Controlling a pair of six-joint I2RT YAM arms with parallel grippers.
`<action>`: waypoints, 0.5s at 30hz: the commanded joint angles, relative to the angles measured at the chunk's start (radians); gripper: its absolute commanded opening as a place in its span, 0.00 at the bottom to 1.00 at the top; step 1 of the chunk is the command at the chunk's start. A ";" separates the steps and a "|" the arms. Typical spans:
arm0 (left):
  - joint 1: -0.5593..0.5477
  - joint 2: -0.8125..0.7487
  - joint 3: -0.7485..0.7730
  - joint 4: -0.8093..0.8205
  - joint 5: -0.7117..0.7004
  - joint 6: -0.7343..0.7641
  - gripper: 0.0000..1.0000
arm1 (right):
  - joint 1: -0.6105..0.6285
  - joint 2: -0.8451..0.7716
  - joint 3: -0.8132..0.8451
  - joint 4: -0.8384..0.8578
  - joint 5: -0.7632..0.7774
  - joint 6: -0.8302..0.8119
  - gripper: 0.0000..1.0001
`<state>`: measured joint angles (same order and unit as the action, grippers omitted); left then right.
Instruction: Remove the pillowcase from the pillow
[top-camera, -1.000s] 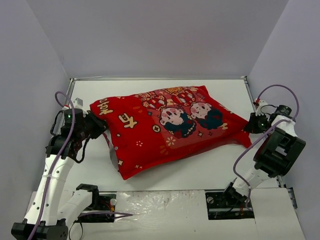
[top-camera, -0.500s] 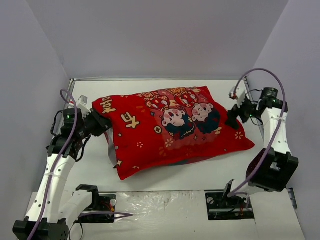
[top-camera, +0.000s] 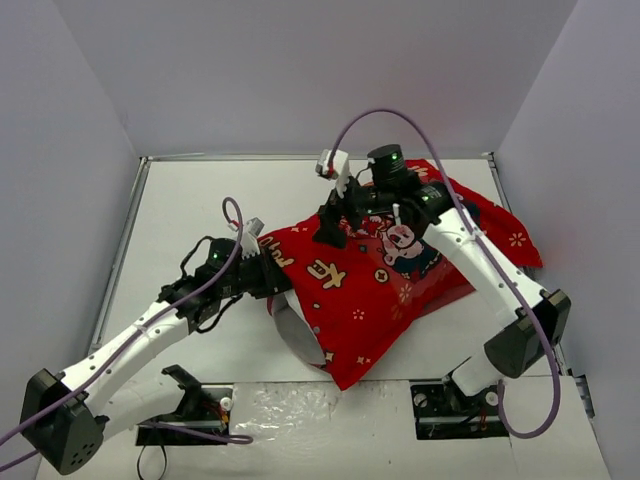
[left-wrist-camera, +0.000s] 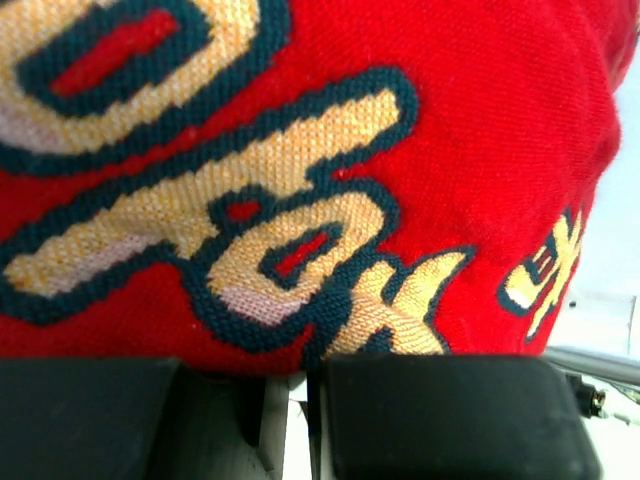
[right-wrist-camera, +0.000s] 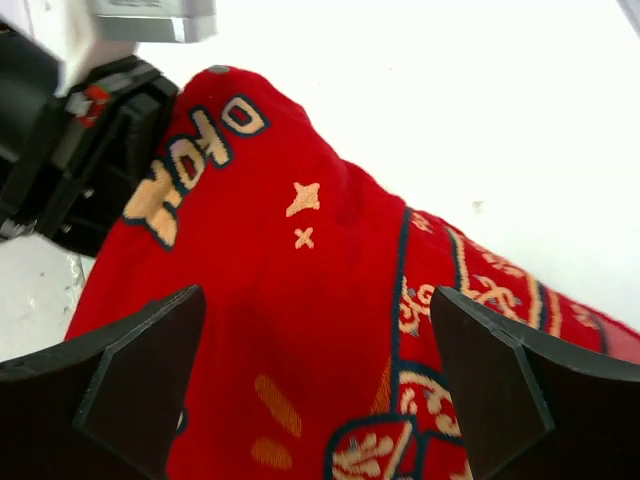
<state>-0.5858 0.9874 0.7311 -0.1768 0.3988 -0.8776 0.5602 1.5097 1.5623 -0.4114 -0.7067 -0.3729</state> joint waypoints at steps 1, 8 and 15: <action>-0.017 -0.024 -0.010 0.218 -0.083 -0.063 0.02 | 0.010 0.049 0.042 0.068 0.116 0.160 0.91; -0.046 -0.038 -0.041 0.255 -0.124 -0.095 0.02 | 0.083 0.076 0.038 -0.060 0.062 -0.126 0.88; -0.059 -0.078 -0.073 0.238 -0.147 -0.113 0.02 | 0.007 0.168 0.082 -0.055 0.072 -0.117 0.29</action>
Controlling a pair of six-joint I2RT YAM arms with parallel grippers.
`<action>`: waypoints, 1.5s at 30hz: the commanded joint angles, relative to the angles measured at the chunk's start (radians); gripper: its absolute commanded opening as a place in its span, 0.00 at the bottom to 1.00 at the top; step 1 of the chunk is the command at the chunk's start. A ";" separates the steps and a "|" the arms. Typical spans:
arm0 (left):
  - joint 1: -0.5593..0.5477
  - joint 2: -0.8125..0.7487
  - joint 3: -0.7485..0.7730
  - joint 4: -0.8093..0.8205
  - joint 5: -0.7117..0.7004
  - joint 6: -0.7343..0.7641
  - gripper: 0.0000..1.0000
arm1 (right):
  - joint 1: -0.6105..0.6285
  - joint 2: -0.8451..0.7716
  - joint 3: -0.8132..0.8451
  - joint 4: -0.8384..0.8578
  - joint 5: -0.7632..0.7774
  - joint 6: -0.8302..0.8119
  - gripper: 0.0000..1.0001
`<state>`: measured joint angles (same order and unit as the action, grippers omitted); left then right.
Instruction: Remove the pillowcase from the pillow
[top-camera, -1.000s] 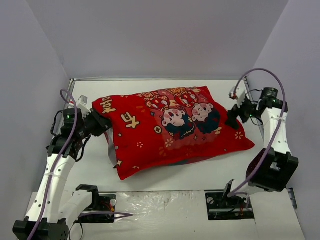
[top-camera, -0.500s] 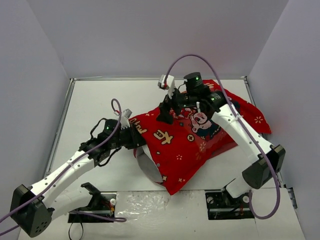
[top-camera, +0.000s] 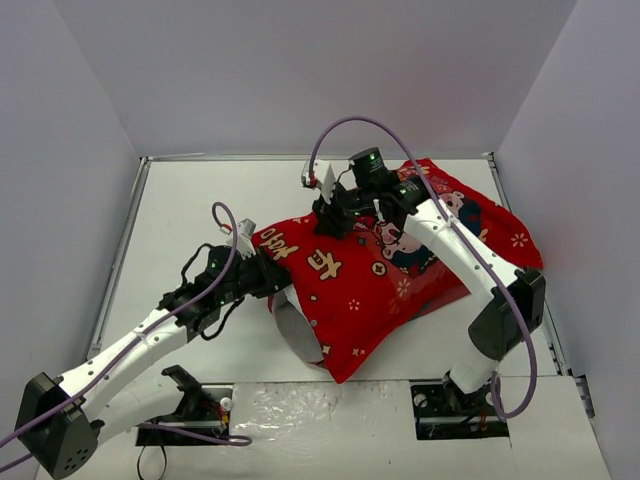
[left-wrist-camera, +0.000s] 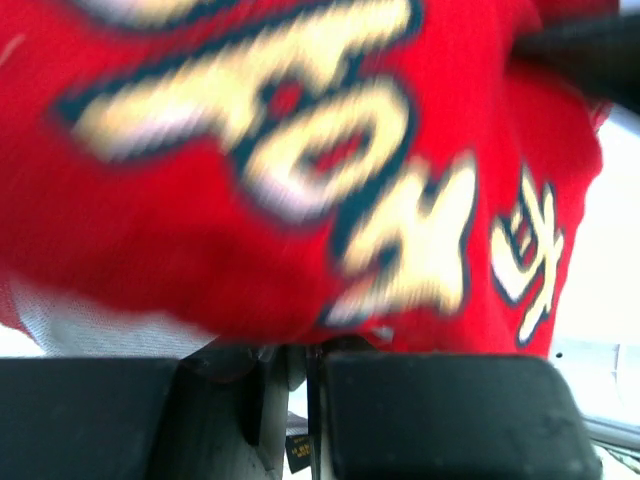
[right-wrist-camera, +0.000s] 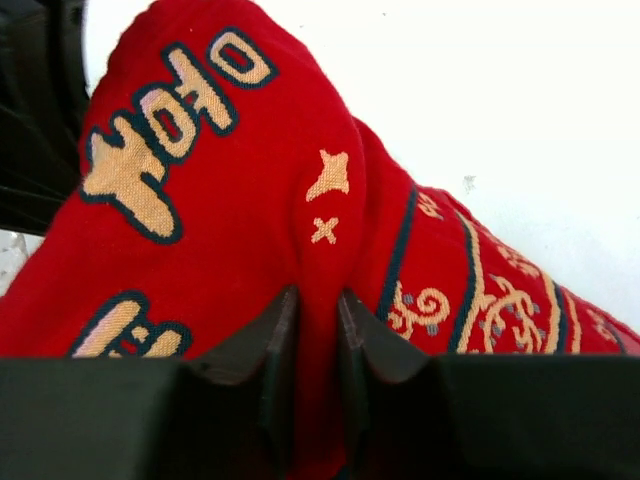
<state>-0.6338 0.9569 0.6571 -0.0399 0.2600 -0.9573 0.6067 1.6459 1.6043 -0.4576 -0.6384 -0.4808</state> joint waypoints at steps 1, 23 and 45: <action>-0.013 -0.059 -0.004 0.098 -0.010 -0.034 0.02 | -0.044 0.034 0.046 -0.009 0.000 -0.007 0.12; -0.026 -0.440 -0.103 -0.264 -0.085 -0.078 0.02 | -0.315 0.003 -0.026 0.321 0.263 0.251 0.00; -0.023 -0.352 0.205 -0.359 -0.516 -0.035 0.02 | -0.475 -0.260 -0.327 0.177 -0.366 -0.136 0.38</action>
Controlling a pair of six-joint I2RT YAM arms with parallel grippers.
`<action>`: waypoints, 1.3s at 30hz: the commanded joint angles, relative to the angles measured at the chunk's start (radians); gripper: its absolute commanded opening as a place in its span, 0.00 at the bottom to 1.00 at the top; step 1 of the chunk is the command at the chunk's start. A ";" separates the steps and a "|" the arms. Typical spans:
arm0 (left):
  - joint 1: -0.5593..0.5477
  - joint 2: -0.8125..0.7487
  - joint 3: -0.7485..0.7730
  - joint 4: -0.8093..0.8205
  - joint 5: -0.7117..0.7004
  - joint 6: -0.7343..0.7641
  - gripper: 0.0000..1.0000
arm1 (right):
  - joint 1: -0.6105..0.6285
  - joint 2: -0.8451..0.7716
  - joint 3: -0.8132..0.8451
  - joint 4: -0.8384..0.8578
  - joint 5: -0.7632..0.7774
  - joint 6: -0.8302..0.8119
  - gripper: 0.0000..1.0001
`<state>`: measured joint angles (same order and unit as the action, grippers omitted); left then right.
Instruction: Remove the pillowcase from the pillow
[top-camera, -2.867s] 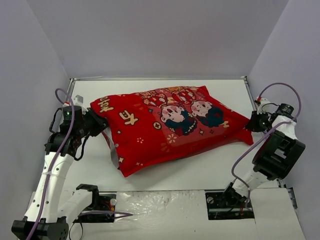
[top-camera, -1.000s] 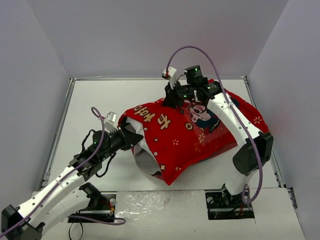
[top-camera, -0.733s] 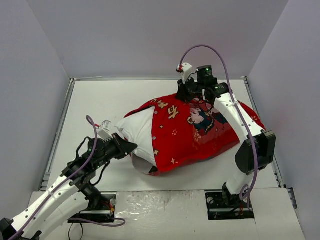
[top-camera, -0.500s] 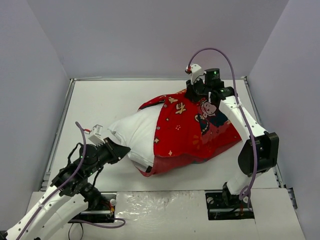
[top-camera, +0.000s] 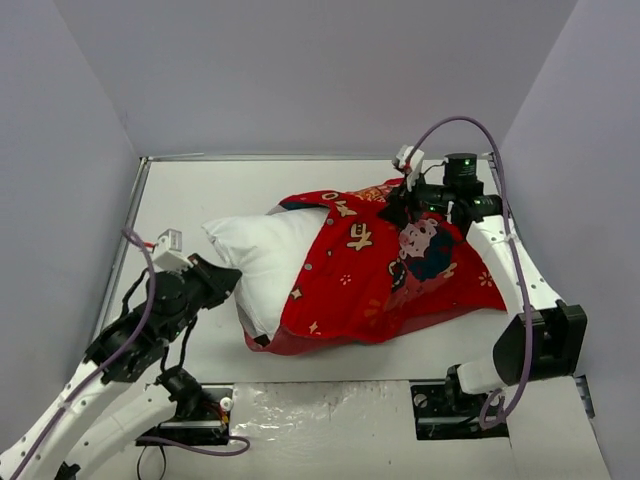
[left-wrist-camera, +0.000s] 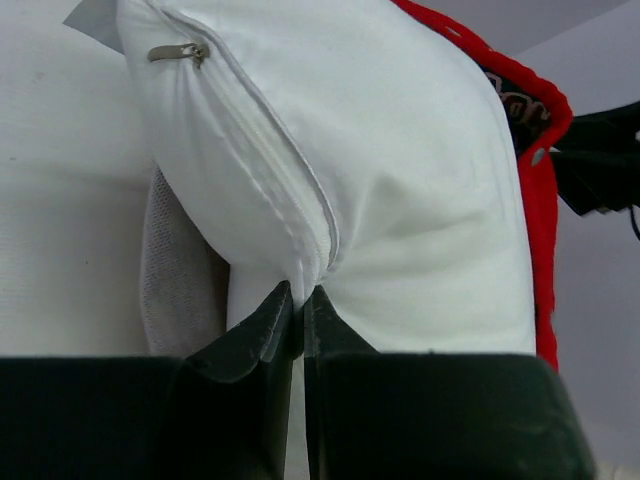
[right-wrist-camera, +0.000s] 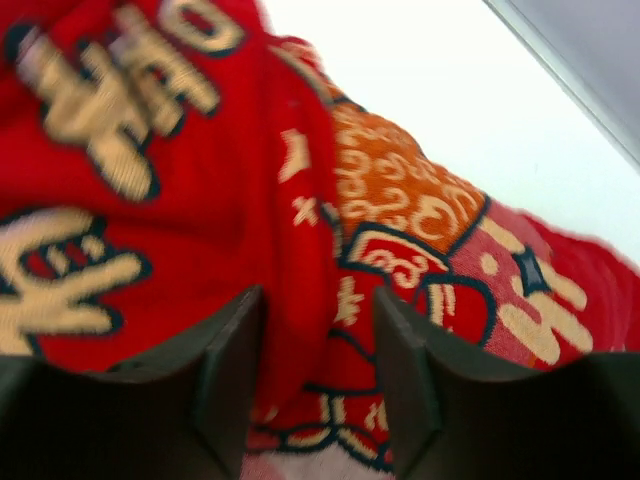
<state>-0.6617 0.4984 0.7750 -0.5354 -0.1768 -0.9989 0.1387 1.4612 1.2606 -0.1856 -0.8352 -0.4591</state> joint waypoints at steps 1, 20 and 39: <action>0.007 0.138 0.101 0.178 -0.078 0.008 0.02 | -0.002 -0.091 0.054 -0.106 -0.209 -0.151 0.46; 0.326 0.673 0.469 0.345 0.086 -0.133 0.02 | 0.449 -0.337 -0.005 -0.461 0.330 -0.359 0.83; 0.361 0.835 0.564 0.330 0.123 -0.152 0.02 | 0.900 -0.339 -0.198 -0.072 0.701 -0.136 0.94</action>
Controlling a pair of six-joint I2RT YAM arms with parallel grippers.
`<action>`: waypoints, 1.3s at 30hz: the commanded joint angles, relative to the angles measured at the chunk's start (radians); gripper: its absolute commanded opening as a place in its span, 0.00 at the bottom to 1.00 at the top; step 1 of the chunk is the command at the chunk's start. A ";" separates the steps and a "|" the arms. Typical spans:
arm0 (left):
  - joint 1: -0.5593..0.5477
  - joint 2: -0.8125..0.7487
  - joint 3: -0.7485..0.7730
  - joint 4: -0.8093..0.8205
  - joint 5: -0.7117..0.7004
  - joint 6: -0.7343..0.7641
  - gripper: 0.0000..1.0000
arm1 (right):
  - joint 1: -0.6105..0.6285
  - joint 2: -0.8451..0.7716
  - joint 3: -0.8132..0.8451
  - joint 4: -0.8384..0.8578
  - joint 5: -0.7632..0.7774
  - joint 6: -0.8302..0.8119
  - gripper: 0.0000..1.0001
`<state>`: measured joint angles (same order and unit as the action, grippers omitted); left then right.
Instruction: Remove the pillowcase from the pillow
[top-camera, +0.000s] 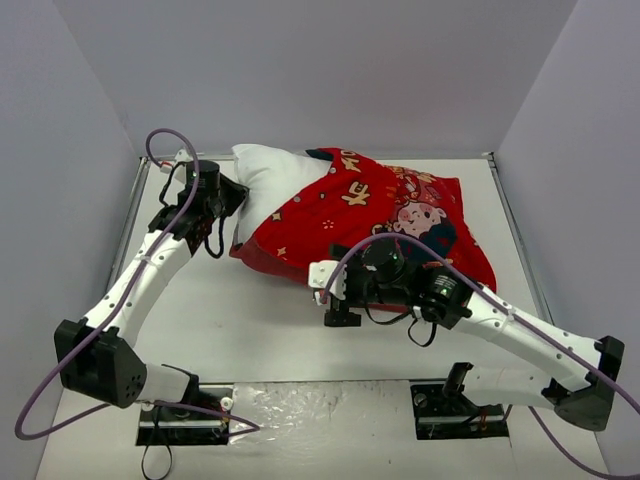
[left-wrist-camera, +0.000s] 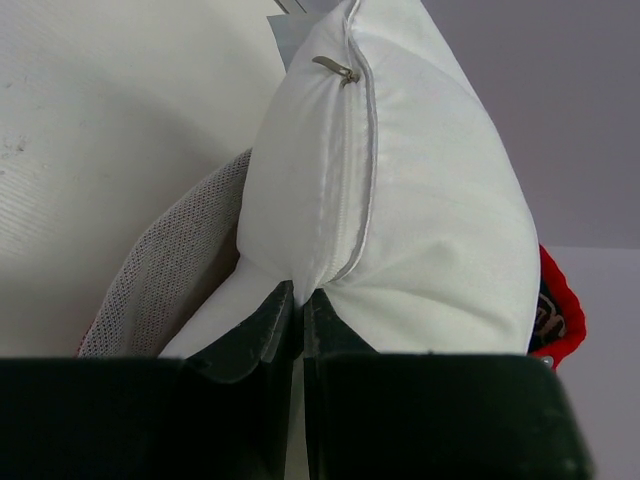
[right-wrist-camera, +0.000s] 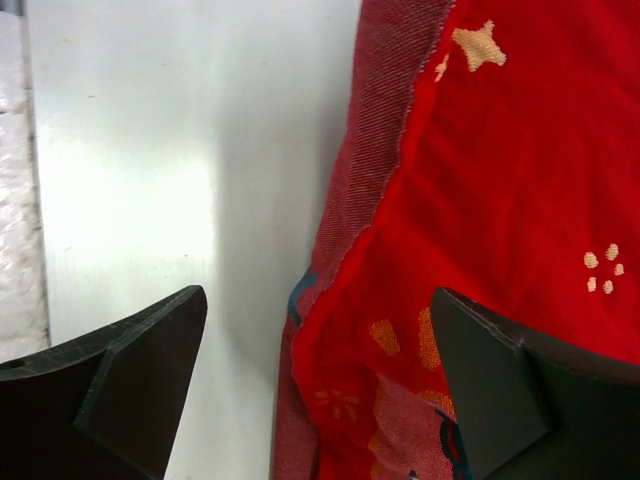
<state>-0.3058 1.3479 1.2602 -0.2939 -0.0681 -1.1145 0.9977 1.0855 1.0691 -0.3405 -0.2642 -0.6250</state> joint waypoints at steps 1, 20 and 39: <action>0.005 -0.010 0.085 0.088 0.014 -0.039 0.02 | 0.056 0.046 -0.011 0.127 0.205 0.033 0.88; 0.042 -0.064 0.107 0.081 0.040 -0.059 0.02 | 0.039 0.124 -0.184 0.411 0.444 0.050 0.00; 0.421 -0.187 0.142 0.072 0.270 -0.116 0.02 | -0.076 -0.156 -0.460 -0.169 0.393 -0.341 0.00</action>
<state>0.0151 1.2388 1.3071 -0.3794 0.2680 -1.1862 0.9592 0.9051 0.6518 -0.2844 -0.0204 -0.8707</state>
